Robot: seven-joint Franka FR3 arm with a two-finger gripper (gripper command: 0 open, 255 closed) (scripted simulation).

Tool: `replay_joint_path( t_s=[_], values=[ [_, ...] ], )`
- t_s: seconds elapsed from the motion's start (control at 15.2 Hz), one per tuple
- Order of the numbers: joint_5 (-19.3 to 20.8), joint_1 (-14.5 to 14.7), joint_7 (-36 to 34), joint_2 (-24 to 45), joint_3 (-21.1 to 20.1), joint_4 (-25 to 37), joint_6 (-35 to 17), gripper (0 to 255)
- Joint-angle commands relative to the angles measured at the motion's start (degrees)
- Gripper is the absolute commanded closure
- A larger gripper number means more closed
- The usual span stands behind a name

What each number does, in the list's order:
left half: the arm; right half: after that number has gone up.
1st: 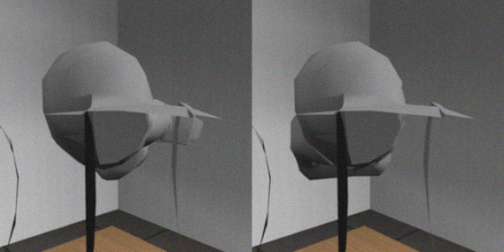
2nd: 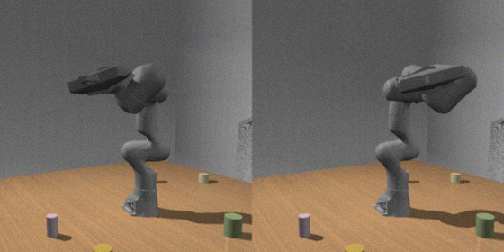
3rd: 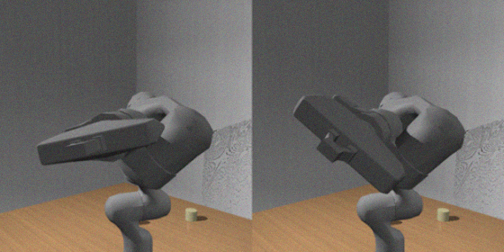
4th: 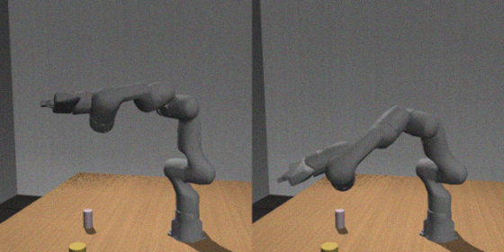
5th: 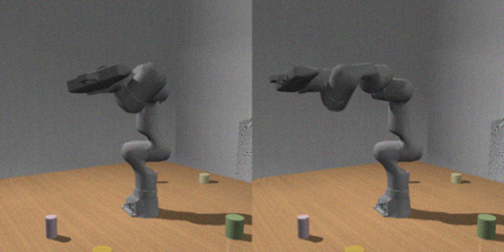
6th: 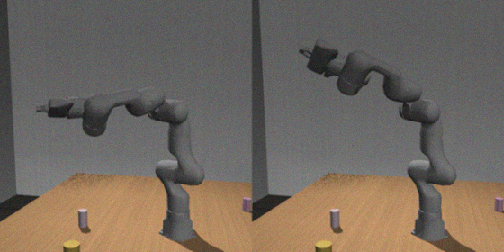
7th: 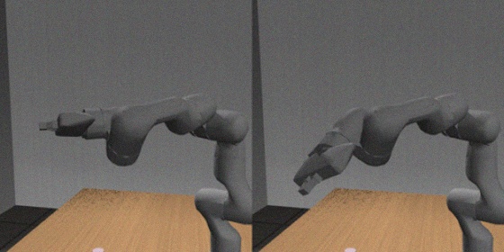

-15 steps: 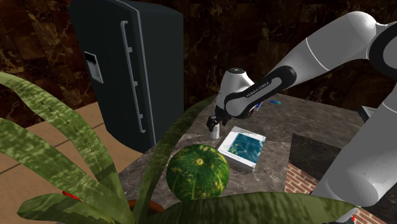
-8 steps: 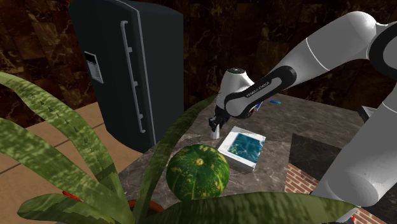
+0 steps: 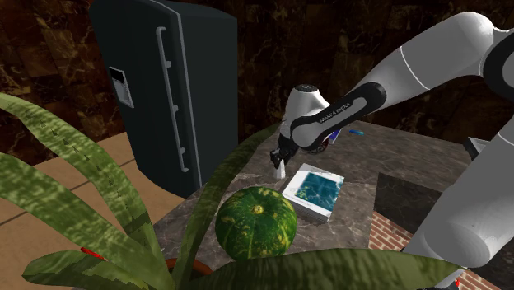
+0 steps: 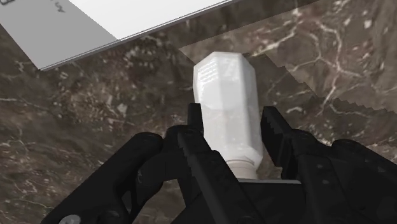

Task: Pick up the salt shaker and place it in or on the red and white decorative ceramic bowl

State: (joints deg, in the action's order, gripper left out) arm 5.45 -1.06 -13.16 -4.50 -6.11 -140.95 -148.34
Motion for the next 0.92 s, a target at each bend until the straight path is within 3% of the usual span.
replay_joint_path(
  t_s=[0.0, 0.86],
  values=[
    [-0.5, 0.1, 0.5, -1.3, 0.1, 0.4, 1.6, 255],
    [-2.3, 0.5, 2.2, -7.2, 0.4, 5.1, 12.3, 255]
  ],
)
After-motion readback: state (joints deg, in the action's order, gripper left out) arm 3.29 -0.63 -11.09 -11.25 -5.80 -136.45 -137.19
